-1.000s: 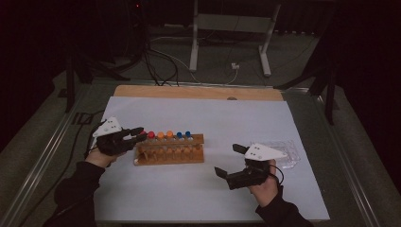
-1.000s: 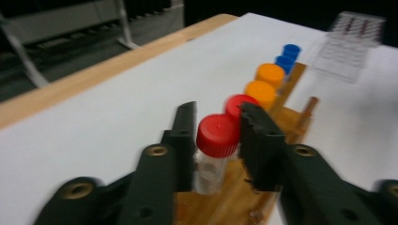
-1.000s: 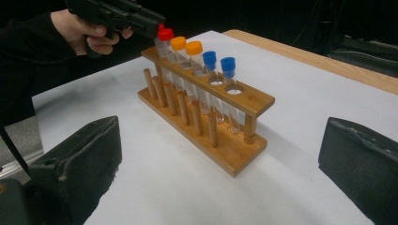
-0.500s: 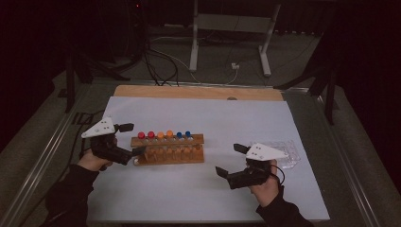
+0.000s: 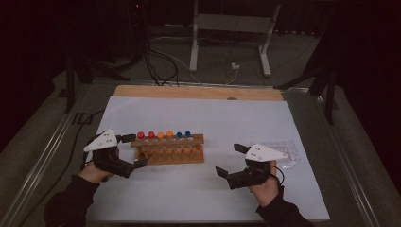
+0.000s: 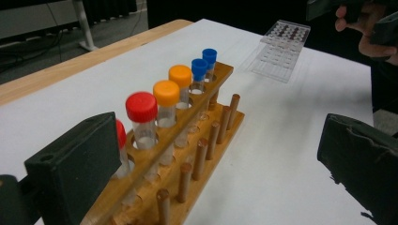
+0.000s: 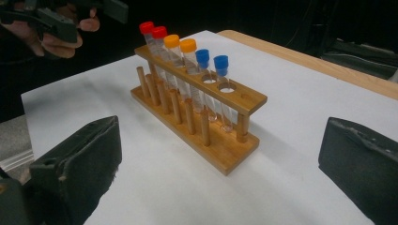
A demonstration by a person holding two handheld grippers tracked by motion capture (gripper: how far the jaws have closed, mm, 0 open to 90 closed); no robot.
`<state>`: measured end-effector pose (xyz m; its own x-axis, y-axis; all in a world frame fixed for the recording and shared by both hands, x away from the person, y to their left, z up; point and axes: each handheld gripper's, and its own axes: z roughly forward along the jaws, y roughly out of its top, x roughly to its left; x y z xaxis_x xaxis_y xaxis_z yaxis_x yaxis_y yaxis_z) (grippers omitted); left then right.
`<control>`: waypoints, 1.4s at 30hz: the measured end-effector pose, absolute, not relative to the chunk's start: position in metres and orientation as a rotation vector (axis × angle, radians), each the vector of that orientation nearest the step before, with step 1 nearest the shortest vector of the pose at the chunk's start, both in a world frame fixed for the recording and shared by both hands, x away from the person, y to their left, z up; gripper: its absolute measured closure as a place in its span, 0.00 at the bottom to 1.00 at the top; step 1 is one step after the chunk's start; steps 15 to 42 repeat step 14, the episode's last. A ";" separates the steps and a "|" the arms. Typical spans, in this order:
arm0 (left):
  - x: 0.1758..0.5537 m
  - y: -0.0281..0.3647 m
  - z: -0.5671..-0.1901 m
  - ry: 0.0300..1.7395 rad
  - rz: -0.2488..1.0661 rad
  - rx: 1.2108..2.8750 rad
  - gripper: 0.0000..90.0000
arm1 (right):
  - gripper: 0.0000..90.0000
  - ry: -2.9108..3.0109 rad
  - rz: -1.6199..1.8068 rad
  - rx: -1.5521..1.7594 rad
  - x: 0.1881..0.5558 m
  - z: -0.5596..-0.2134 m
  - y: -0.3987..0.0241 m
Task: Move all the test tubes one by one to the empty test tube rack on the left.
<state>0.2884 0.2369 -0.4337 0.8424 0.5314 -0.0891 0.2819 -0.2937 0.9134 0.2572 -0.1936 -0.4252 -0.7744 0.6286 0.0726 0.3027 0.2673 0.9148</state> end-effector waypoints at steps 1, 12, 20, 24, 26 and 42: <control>0.286 0.237 -0.436 0.609 0.282 1.901 0.01 | 0.00 2.237 1.507 0.853 0.257 -0.425 -0.194; 0.261 0.232 -0.471 0.600 0.222 1.943 0.01 | 0.00 2.233 1.507 0.856 0.258 -0.426 -0.195; 0.258 0.230 -0.475 0.592 0.211 1.957 0.01 | 0.00 2.233 1.507 0.857 0.258 -0.426 -0.195; 0.258 0.230 -0.475 0.592 0.211 1.957 0.01 | 0.00 2.233 1.507 0.857 0.258 -0.426 -0.195; 0.258 0.230 -0.475 0.592 0.211 1.957 0.01 | 0.00 2.233 1.507 0.857 0.258 -0.426 -0.195; 0.258 0.230 -0.475 0.592 0.211 1.957 0.01 | 0.00 2.233 1.507 0.857 0.258 -0.426 -0.195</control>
